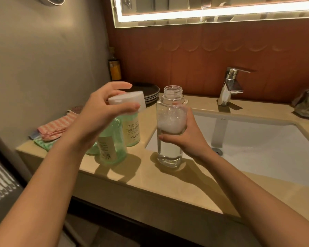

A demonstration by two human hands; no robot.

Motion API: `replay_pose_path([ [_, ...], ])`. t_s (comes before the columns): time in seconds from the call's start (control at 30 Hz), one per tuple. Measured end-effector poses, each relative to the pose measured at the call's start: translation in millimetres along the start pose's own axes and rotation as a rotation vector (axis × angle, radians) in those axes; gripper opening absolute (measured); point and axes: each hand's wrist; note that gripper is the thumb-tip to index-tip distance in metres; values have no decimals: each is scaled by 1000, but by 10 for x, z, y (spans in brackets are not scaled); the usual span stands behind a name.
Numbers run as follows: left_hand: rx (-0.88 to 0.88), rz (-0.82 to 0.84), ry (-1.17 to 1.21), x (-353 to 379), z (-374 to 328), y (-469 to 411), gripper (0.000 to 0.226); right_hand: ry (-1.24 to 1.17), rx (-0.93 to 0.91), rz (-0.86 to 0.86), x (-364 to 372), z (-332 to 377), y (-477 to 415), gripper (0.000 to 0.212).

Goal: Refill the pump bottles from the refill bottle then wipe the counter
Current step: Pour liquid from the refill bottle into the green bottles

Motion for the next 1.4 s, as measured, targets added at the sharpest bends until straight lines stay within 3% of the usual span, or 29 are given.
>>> replay_pose_path([
  [0.27, -80, 259, -154, 553, 296, 243, 61, 39, -15, -117, -359, 42, -35, 90],
  [0.47, -34, 359, -220, 1120, 516, 434, 66, 104, -64, -83, -587, 134, -58, 90],
  [0.97, 8, 360, -264, 1811, 706, 772, 99, 156, -64, -117, -657, 127, -33, 90],
  [1.07, -3, 315, -207, 1639, 692, 737, 86, 164, -66, -90, -609, 117, -59, 88],
  [1.23, -78, 124, 81, 1247, 580, 489, 43, 212, -96, -88, -449, 103, -160, 86],
  [1.4, -114, 56, 196, 1008, 428, 206, 59, 294, -161, -63, -224, 57, -316, 92],
])
Point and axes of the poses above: each hand's wrist, its own y-axis away from the middle knuckle, its own x-axis out of the palm, z = x × y, and after that the axes turned 1 degree about -z, right-handed
